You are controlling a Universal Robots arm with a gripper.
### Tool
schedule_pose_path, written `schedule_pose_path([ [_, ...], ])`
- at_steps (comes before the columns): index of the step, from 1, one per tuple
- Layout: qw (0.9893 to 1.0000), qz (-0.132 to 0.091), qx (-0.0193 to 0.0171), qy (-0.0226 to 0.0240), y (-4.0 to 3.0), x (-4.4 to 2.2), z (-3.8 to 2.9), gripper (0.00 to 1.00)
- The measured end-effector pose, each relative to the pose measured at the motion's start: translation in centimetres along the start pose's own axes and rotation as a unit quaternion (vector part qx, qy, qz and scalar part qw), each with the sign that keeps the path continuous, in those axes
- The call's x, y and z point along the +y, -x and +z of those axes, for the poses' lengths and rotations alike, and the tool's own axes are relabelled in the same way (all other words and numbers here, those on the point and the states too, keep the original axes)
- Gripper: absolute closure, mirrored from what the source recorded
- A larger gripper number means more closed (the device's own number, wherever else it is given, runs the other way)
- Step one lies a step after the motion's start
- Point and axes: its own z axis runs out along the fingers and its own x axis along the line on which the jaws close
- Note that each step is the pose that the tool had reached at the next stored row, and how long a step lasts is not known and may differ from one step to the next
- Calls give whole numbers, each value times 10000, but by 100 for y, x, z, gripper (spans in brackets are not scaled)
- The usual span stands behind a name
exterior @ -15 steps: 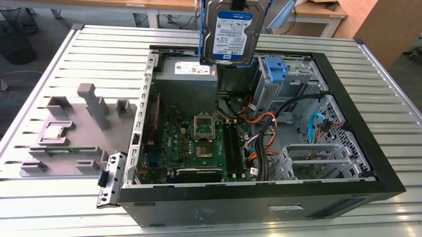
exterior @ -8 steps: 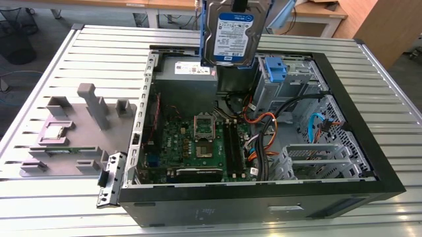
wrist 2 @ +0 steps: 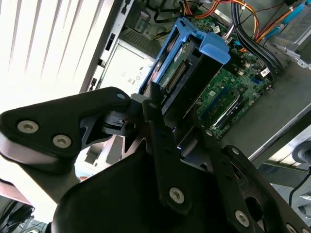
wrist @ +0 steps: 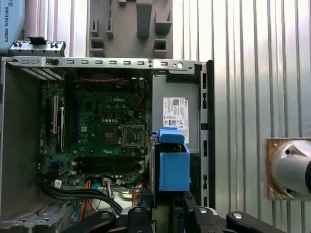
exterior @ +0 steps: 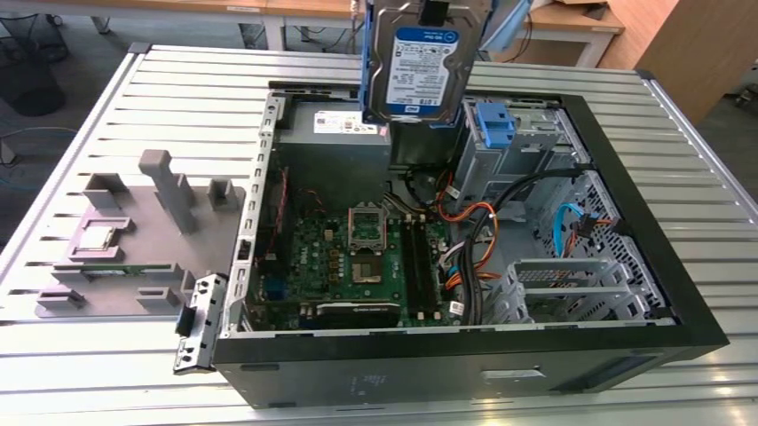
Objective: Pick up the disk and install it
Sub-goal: 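Pick up the disk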
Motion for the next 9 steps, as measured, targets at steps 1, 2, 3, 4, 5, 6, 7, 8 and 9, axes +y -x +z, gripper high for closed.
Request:
schedule_pose_path([
  [1,10000,0,0,0,-8,-3,0,65],
  [2,10000,0,1,0,-34,-11,-2,65],
  [3,10000,0,0,0,-56,-17,-3,65],
  [4,10000,0,0,0,-65,-19,-3,65],
  [5,10000,0,0,0,-75,-21,-4,65],
  [6,10000,0,0,0,-85,-24,-4,65],
  [7,10000,0,0,0,-94,-26,-4,65],
  [8,10000,0,0,0,-104,-28,-5,65],
  [9,10000,0,0,0,-113,-31,-5,65],
])
